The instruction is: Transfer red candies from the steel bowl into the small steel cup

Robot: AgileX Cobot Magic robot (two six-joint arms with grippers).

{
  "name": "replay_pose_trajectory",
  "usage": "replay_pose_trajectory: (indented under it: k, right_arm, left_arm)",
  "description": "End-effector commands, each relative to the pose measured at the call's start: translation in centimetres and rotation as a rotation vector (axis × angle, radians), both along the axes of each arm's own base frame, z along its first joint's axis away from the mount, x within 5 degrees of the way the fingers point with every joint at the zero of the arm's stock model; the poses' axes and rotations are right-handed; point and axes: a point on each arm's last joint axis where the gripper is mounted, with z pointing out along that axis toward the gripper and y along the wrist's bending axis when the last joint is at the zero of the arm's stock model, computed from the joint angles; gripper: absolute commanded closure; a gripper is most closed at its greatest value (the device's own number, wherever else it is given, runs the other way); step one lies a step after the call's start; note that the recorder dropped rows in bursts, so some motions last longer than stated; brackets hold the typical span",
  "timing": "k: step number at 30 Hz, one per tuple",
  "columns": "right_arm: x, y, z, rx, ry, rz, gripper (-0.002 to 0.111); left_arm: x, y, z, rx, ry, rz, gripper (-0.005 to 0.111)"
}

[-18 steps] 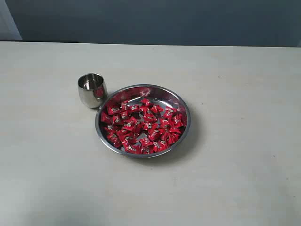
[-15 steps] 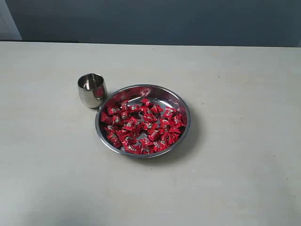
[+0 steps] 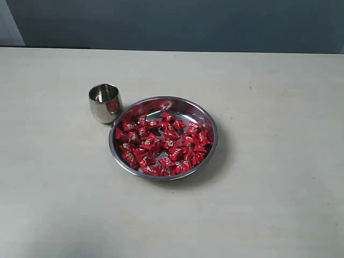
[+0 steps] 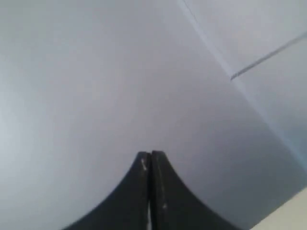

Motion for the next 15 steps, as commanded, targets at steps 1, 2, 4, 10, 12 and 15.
replay_pose_trajectory:
  k: [1, 2, 4, 10, 12, 15]
  right_arm:
    - [0.6, 0.4, -1.6, 0.368, 0.082, 0.170, 0.109]
    - [0.7, 0.5, -2.0, 0.379, 0.131, 0.175, 0.109]
    - [0.9, 0.7, -2.9, 0.403, 0.239, 0.187, 0.109]
    - [0.9, 0.8, -3.2, 0.407, 0.265, 0.189, 0.109]
    - [0.9, 0.8, -3.1, 0.377, 0.267, 0.181, 0.109]
    - [0.9, 0.7, -3.1, 0.390, 0.256, 0.184, 0.109]
  left_arm:
    - [0.0, 0.0, 0.0, 0.000, -0.011, -0.005, 0.106]
    - [0.0, 0.0, 0.0, 0.000, -0.011, -0.005, 0.106]
    - [0.0, 0.0, 0.0, 0.000, -0.011, -0.005, 0.106]
    - [0.0, 0.0, 0.0, 0.000, -0.011, -0.005, 0.106]
    - [0.0, 0.0, 0.0, 0.000, -0.011, -0.005, 0.106]
    - [0.0, 0.0, 0.0, 0.000, -0.011, -0.005, 0.106]
